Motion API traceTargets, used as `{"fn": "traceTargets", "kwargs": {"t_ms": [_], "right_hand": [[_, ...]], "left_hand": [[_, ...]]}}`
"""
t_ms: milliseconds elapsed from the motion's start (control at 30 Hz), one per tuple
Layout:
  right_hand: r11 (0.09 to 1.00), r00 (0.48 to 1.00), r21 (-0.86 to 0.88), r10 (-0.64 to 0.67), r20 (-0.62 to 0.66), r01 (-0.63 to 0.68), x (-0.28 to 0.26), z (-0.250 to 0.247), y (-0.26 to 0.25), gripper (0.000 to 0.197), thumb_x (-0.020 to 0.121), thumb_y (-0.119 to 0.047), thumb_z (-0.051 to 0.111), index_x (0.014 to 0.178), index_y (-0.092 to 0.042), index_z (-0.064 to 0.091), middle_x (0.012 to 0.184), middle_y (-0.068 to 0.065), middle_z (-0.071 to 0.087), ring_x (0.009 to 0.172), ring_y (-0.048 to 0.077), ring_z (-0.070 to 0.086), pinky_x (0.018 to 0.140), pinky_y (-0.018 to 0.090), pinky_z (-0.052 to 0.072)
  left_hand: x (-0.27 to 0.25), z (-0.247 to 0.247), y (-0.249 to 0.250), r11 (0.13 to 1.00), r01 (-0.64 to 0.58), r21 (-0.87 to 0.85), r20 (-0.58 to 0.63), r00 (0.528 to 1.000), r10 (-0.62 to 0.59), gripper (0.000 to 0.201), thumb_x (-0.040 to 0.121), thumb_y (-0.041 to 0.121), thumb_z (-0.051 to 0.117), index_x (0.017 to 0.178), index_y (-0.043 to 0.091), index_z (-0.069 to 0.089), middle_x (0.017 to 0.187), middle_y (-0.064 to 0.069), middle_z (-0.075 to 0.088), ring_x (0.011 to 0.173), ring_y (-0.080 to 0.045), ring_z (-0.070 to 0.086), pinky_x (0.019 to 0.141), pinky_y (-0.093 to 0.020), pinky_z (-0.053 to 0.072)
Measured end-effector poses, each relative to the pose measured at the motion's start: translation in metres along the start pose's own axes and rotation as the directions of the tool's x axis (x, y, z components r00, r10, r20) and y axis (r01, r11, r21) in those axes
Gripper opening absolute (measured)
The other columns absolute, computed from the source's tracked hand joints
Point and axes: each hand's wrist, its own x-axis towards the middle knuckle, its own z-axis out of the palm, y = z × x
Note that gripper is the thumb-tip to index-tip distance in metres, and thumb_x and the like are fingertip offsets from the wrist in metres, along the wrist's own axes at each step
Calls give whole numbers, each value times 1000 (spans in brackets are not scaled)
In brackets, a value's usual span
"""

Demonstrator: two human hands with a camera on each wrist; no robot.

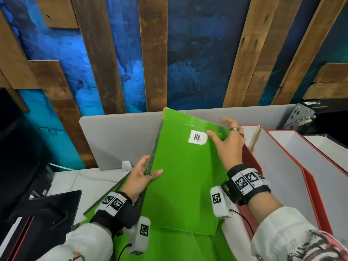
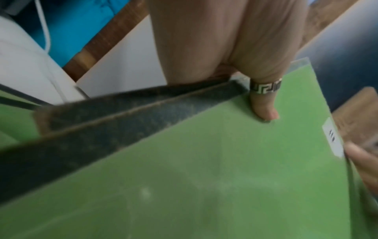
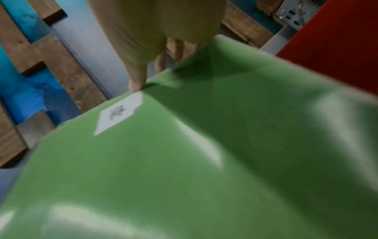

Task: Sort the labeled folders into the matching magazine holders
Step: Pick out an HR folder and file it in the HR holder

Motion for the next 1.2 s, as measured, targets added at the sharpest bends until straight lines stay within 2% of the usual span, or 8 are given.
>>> {"fn": "traceTargets", "kwargs": {"t_ms": [133, 200, 300, 367, 567, 800, 967, 1200], "right_hand": [[963, 973, 144, 230, 12, -229, -13, -2, 31, 86, 72, -33, 78, 138, -9, 27, 140, 14, 38, 131, 25, 37, 110, 28, 27], [852, 912, 331, 357, 202, -407, -20, 4, 46, 88, 69, -38, 79, 135, -17, 24, 138, 15, 43, 126, 25, 46, 111, 38, 33], [654, 767, 432, 392, 509, -621, -33, 7, 50, 94, 50, -53, 85, 124, -10, 45, 126, 12, 61, 108, 22, 63, 95, 42, 50], [639, 795, 500, 326, 512, -585, -36, 8, 53, 101, 36, -54, 89, 120, -12, 54, 116, 8, 68, 102, 20, 67, 83, 34, 56], [611, 852, 622, 185, 489, -490, -41, 4, 49, 84, 40, -40, 92, 113, -13, 61, 109, 7, 71, 98, 20, 69, 79, 30, 57], [658, 727, 454, 215, 652, -601, -67, 1, 70, 100, 30, -42, 94, 117, -5, 60, 108, 8, 72, 99, 25, 68, 72, 27, 57], [625, 720, 486, 183, 669, -610, -66, -1, 70, 88, 32, -37, 94, 111, -9, 64, 107, 9, 72, 98, 24, 69, 74, 27, 57], [703, 599, 306, 211, 772, -642, -71, -12, 68, 75, 43, -35, 92, 111, -20, 64, 113, 4, 70, 106, 21, 66, 85, 33, 55]], "left_hand": [[3, -10, 2, 996, -51, -71, -60, 997, 47, 46, 68, 16, 79, 108, 21, 57, 112, 4, 68, 114, -22, 56, 102, -38, 42], [5, -10, 4, 993, -36, -111, -48, 998, 31, 63, 56, 32, 87, 110, 20, 58, 115, 1, 68, 108, -19, 61, 96, -36, 47], [6, -8, 6, 988, -11, -153, -37, 999, 6, 76, 46, 45, 88, 112, 21, 59, 116, -3, 68, 101, -17, 66, 88, -35, 55], [5, -7, 7, 994, 0, -110, -51, 999, -6, 66, 56, 38, 83, 115, 21, 59, 117, -5, 68, 106, -21, 64, 92, -40, 52], [6, -6, 13, 999, -8, -33, -128, 992, 4, 40, 64, 10, 78, 102, 13, 67, 91, 1, 76, 88, -20, 72, 70, -30, 59], [-6, -9, -7, 998, 59, 20, -106, 993, -57, 38, 61, 4, 80, 92, 22, 67, 85, 5, 76, 83, -15, 73, 71, -29, 59], [-5, -8, -2, 997, 71, 17, -96, 993, -69, 37, 60, 5, 80, 91, 20, 69, 87, 2, 76, 86, -17, 73, 70, -30, 59], [-4, -12, -5, 994, 106, 42, -79, 992, -102, 59, 39, 28, 91, 92, 22, 67, 86, 5, 76, 81, -13, 73, 66, -24, 58]]}}
